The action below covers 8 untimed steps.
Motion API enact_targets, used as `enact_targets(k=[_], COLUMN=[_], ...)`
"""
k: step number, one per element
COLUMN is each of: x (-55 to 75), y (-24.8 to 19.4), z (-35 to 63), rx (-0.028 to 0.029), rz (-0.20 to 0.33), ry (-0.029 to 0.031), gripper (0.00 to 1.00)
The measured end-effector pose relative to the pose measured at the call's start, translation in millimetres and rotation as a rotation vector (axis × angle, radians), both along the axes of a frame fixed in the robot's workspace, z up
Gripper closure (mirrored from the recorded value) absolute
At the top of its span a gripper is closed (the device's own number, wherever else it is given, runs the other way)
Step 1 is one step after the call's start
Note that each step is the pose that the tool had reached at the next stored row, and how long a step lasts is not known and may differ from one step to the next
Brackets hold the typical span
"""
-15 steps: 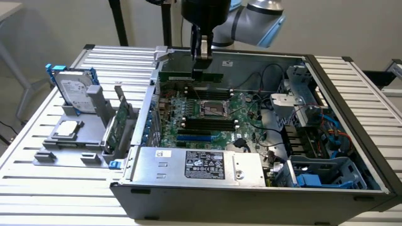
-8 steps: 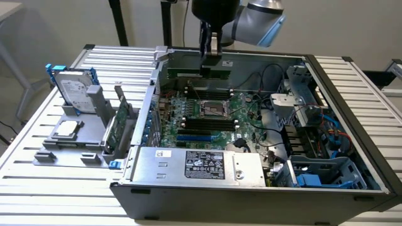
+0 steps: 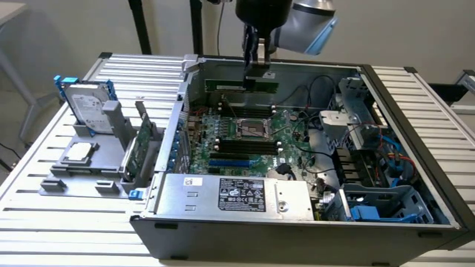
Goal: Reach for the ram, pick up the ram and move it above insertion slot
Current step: 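Pick up the ram and move it above insertion slot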
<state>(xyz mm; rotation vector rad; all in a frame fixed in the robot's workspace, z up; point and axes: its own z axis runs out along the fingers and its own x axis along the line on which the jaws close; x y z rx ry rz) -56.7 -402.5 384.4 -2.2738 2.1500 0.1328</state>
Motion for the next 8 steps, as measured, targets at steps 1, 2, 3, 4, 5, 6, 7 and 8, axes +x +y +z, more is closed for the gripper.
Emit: enact_targets(k=[1, 2, 3, 4, 5, 6, 7, 8], x=[1.3, 2.4, 3.6, 4.6, 5.6, 6.5, 7.2, 8.0], y=[0.4, 0.8, 1.2, 1.6, 2.0, 2.4, 2.8, 3.2], z=[-0.3, -0.5, -0.7, -0.8, -0.9, -1.0, -1.1, -1.1], rx=[-0.0001, -0.0001, 0.0000, -0.0001, -0.0001, 0.0000, 0.0000, 0.0000], rz=[-0.003, -0.007, -0.010, -0.013, -0.016, -0.020, -0.023, -0.026], ry=[0.0000, 0.0000, 0.0000, 0.0001, 0.0000, 0.0000, -0.0001, -0.0002], gripper=[0.87, 0.87, 0.87, 0.87, 0.87, 0.87, 0.87, 0.87])
